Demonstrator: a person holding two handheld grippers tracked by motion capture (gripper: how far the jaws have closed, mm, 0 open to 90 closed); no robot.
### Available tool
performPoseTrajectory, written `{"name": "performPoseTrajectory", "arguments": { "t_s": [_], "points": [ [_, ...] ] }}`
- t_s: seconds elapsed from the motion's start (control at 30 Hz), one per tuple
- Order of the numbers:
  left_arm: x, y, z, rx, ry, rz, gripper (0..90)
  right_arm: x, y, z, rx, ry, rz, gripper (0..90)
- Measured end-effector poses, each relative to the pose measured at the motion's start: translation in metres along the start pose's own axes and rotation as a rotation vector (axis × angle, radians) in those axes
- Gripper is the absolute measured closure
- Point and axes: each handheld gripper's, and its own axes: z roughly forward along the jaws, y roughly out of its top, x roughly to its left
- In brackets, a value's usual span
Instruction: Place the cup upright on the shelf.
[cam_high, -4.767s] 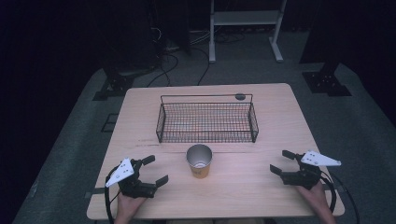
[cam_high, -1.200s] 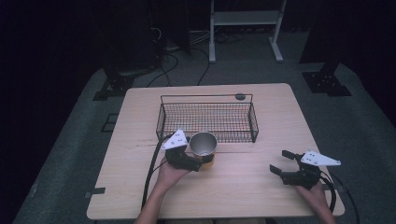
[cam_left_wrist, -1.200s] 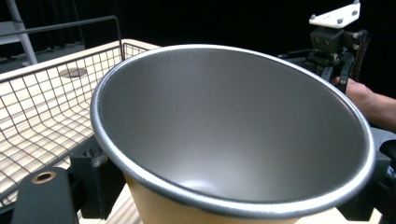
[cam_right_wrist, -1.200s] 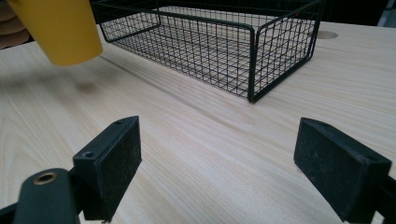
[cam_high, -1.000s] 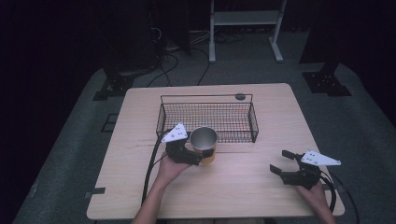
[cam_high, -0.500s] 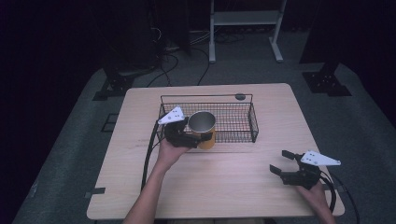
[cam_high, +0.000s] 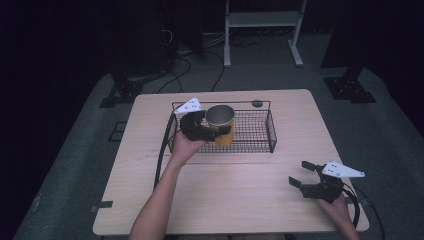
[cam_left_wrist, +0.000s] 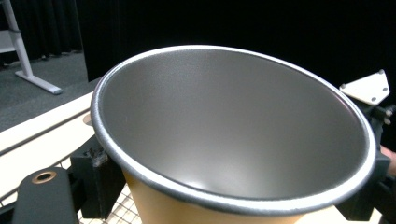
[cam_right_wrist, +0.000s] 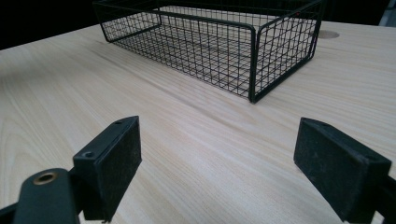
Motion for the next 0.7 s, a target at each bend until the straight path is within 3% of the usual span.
{"name": "performPoseTrajectory", "arguments": {
  "t_s": [0.13, 0.37, 0.7],
  "points": [
    [0.009, 0.006, 0.008, 0.03, 0.009, 0.001, 13.6, -0.001, 0.0, 0.0, 0.0, 0.0, 0.008, 14.0],
    [0.026, 0.011, 0.018, 0.033, 0.023, -0.025, 13.6, 0.0, 0.0, 0.0, 0.001, -0.001, 0.005, 14.0],
    [0.038, 0.016, 0.029, 0.075, 0.034, -0.031, 13.6, -0.001, 0.0, 0.0, 0.001, 0.003, 0.008, 14.0]
  ]
}}
